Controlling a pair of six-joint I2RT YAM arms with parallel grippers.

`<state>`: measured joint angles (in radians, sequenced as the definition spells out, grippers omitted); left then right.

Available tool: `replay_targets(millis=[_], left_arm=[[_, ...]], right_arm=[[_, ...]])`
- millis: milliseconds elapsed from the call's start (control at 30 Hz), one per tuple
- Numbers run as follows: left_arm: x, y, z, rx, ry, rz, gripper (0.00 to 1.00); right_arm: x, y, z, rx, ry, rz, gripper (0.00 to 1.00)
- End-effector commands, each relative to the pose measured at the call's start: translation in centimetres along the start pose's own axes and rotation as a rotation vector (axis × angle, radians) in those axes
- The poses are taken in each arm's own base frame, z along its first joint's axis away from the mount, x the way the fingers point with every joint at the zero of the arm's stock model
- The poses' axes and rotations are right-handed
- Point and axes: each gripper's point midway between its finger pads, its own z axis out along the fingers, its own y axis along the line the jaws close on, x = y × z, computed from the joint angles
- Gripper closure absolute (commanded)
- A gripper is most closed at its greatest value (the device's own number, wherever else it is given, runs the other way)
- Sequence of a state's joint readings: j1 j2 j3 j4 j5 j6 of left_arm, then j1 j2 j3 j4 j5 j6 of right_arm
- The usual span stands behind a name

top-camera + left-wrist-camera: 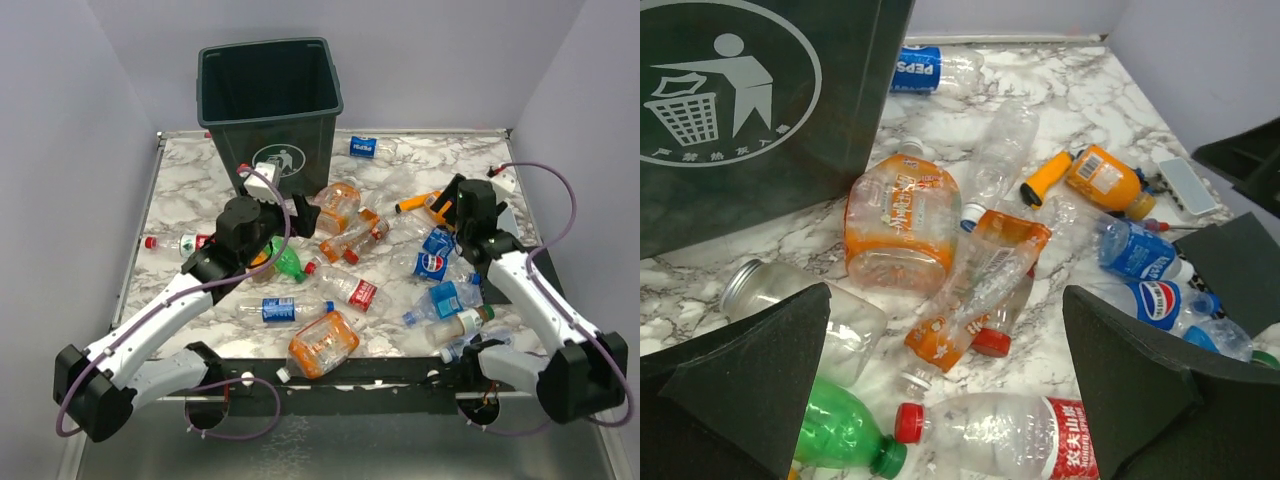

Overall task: Put the plastic bottles in the bin
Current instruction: Pick up the plastic bottle at the center of the board.

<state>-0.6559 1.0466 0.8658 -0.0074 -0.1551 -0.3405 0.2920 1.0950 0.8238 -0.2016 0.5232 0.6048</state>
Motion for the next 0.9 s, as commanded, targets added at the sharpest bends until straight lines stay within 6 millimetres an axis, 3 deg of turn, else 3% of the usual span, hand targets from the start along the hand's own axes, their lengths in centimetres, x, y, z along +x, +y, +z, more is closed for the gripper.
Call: replay_targets(millis=[0, 233, 433, 633, 767, 867], left_arm=[[-1.3, -1.4, -2.3, 0.087, -0.076, -0.064, 0.01], [-0.7, -3.0, -4.1, 0.189, -0.125, -0.064, 0.01], [-0.5, -3.4, -4.3, 0.212, -0.129, -0.040, 0.01], [-0.2, -3.6, -4.2, 0.224, -0.120, -0.037, 0.01], [0.0, -3.7, -4.0, 0.227, -0.116, -0.036, 0.01], [0.0, -3.7, -4.1, 0.230, -0.114, -0.035, 0.01]], right_arm=[[-0.7, -1.0, 3.8, -0.006, 0.040, 0.026, 0.15], [2.6, -1.6, 8.4, -0.058, 0.150, -0.078, 0.06], [3.8, -1.4, 11.2, -0.104, 0.198, -0.159, 0.03], [5.4, -3.4, 12.5, -0.041, 0.240, -0.187, 0.02], [7.7, -3.5, 12.8, -0.059, 0.308, -0.172, 0.03], [9.3, -2.4, 12.6, -0.122, 0.375, -0.140, 0.04]])
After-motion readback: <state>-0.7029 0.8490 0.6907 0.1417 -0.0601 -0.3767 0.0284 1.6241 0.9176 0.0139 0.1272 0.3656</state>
